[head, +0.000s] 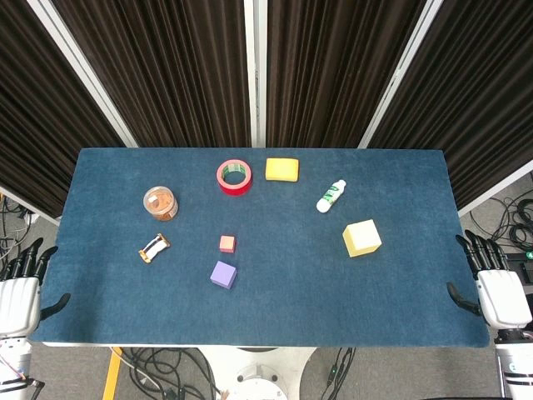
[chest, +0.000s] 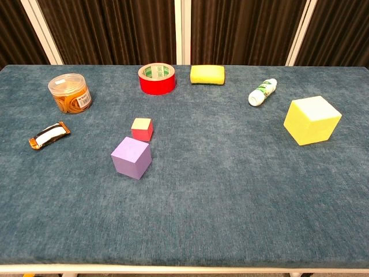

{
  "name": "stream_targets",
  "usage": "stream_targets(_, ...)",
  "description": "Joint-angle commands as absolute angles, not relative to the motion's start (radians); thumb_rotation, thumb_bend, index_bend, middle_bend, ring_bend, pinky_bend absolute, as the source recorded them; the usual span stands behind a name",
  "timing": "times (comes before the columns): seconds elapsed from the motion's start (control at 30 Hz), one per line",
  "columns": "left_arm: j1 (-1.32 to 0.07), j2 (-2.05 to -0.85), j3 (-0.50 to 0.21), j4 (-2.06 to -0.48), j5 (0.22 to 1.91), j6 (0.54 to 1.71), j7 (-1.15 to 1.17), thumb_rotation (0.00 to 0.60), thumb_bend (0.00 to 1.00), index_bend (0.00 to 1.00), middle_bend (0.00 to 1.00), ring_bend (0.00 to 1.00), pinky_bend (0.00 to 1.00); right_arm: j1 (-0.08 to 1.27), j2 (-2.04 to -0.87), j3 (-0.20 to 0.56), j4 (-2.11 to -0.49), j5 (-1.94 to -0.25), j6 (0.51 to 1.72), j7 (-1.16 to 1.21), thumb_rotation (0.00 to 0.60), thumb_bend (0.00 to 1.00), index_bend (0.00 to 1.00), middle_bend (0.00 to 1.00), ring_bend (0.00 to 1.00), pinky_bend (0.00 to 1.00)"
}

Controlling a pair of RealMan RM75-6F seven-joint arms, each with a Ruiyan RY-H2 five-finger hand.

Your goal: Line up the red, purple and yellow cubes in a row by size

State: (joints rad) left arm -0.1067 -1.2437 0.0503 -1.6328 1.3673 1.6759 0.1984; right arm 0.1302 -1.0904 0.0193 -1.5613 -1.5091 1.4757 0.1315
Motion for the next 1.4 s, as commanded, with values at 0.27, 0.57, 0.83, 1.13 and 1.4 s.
stream_targets(0.27,-0.08,-1.237,0.047,-1.655,1.412,1.656,0.198,0.6,0.2,0.22,0.16,0.14,0.21,0.126,-1.082,0.016,-1.566,-1.547,1.48,0.131,0.6,0.25,0.0,0.0,0.0,0.0)
stream_targets(0.57,-0.067,-1.222,0.041,-1.663,1.451,1.636,0.175,0.6,0.2,0.22,0.16,0.14,0.21,0.307,-1.089,0.075,-1.6,-1.532,1.23,0.032,0.6,0.2,0.0,0.04,0.0,0.0)
stream_targets(0.83,-0.05,-1.216,0.038,-1.656,1.449,1.609,0.143,0.6,0.2,0.22,0.16,0.14,0.21,0.508,-1.174,0.142,-1.529,-1.366,0.91,-0.083,0.6,0.16,0.0,0.01,0.0,0.0)
stream_targets(1.13,-0.044,-1.21,0.022,-1.661,1.443,1.58,0.128,0.6,0.2,0.22,0.16,0.14,0.21,0.635,-1.28,0.156,-1.382,-1.205,0.716,-0.171,0.6,0.16,0.0,0.01,0.0,0.0)
stream_targets(1.4,-0.039,-1.202,0.015,-1.673,1.443,1.561,0.121,0.6,0.2,0.22,0.16,0.14,0.21,0.681,-1.33,0.132,-1.306,-1.145,0.655,-0.21,0.6,0.16,0.0,0.04,0.0,0.0)
